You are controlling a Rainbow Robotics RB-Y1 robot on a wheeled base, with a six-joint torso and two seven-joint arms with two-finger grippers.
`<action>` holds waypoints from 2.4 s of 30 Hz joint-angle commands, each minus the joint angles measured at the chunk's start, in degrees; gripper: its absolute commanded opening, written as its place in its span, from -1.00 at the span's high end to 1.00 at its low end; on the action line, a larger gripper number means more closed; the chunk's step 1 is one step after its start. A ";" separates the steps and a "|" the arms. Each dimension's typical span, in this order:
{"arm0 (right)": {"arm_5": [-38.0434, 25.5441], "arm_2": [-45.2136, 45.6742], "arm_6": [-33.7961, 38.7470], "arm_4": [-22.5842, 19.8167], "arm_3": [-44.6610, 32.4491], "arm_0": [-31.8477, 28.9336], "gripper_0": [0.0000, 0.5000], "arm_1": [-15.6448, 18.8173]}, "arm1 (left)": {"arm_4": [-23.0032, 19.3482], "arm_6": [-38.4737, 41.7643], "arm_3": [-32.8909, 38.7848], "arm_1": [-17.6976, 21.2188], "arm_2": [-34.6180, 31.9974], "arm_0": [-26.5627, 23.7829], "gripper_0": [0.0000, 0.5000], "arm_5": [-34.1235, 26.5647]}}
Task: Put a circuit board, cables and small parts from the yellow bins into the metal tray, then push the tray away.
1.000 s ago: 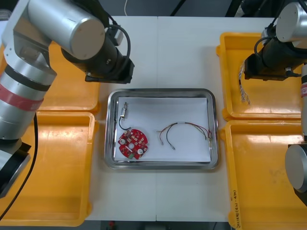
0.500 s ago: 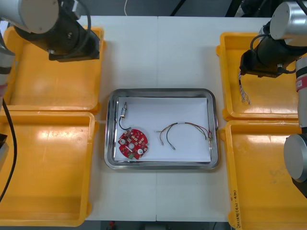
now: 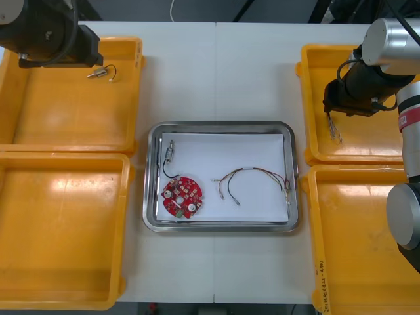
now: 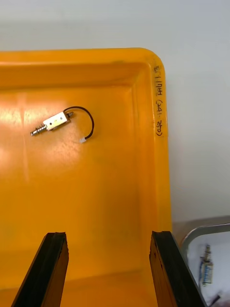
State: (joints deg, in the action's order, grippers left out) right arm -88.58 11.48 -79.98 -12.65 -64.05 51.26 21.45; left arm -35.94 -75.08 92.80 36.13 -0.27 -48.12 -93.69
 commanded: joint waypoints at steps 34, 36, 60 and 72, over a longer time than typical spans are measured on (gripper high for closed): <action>5.00 -0.14 3.60 -1.59 -0.11 -2.39 -1.00 -0.97 | -3.96 -46.65 -37.69 -2.38 -6.24 -10.06 -1.00 29.53; 5.17 -0.31 3.78 -1.68 -0.11 -2.48 -1.00 -0.97 | -3.96 -48.49 -39.63 -2.91 -6.33 -10.41 -1.00 31.47; 6.67 -0.93 4.92 -3.17 -0.11 -4.33 -1.00 -0.97 | -2.82 -54.20 -48.85 -6.86 -5.10 -11.12 -1.00 43.68; 7.98 -1.72 5.01 -3.70 -0.20 -5.47 -1.00 -0.97 | -6.25 -61.32 -54.13 -6.78 -5.62 -11.12 -1.00 50.01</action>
State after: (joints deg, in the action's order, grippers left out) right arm -81.08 11.02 -77.27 -15.58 -63.59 47.13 20.99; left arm -39.99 -122.98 39.95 29.92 -5.08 -56.03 -45.63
